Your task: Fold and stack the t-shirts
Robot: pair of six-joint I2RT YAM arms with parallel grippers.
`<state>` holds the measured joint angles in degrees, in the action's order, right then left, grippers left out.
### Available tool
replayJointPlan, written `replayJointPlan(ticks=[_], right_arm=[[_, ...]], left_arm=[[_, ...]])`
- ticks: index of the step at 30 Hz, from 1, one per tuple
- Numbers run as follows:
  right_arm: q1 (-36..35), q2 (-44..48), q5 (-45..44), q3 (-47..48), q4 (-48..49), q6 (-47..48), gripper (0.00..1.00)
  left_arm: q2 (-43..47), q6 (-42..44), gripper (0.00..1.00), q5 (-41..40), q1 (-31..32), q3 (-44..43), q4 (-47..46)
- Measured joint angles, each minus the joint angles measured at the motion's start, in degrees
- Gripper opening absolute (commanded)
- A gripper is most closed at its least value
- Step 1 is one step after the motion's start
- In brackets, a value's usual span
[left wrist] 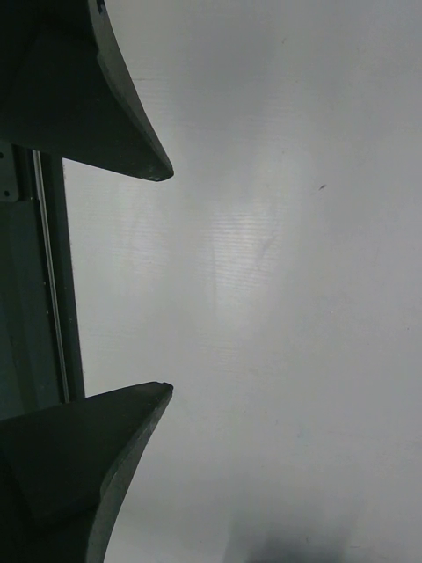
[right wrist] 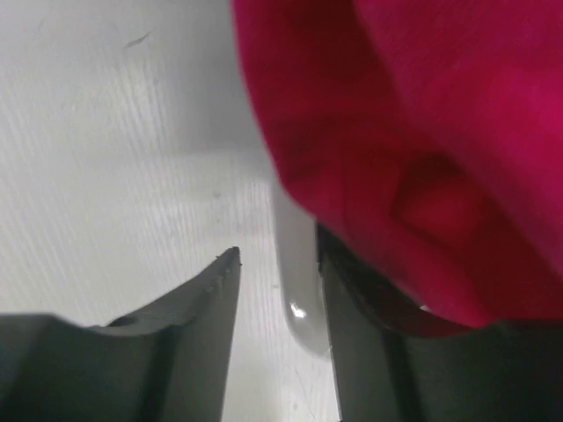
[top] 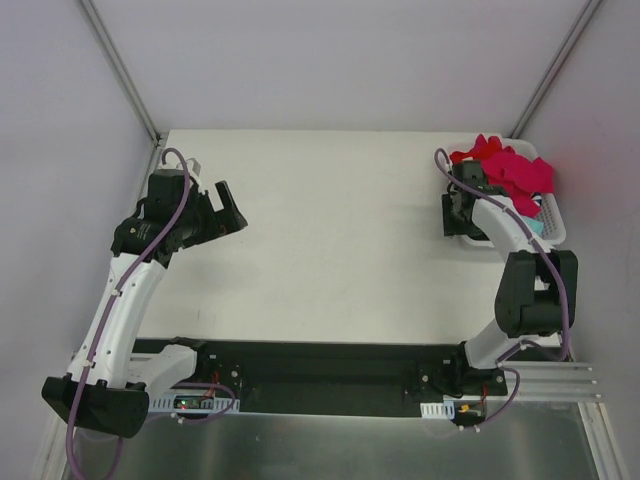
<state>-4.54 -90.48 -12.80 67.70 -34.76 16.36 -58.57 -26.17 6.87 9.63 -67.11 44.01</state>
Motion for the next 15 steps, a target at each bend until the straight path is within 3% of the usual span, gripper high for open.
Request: replayJointPlan(ticks=[1, 2, 15], right_arm=[[0.0, -1.3, -0.5, 0.0, 0.6, 0.5, 0.24], [0.0, -2.2, -0.9, 0.1, 1.4, 0.7, 0.01], [0.5, -14.5, -3.5, 12.6, 3.8, 6.1, 0.01]], left_arm=[[0.0, 0.0, 0.99, 0.0, 0.0, 0.0, 0.0], [0.0, 0.0, 0.99, -0.1, 0.0, 0.0, 0.0], [-0.4, 0.0, 0.99, -1.6, 0.0, -0.9, 0.0]])
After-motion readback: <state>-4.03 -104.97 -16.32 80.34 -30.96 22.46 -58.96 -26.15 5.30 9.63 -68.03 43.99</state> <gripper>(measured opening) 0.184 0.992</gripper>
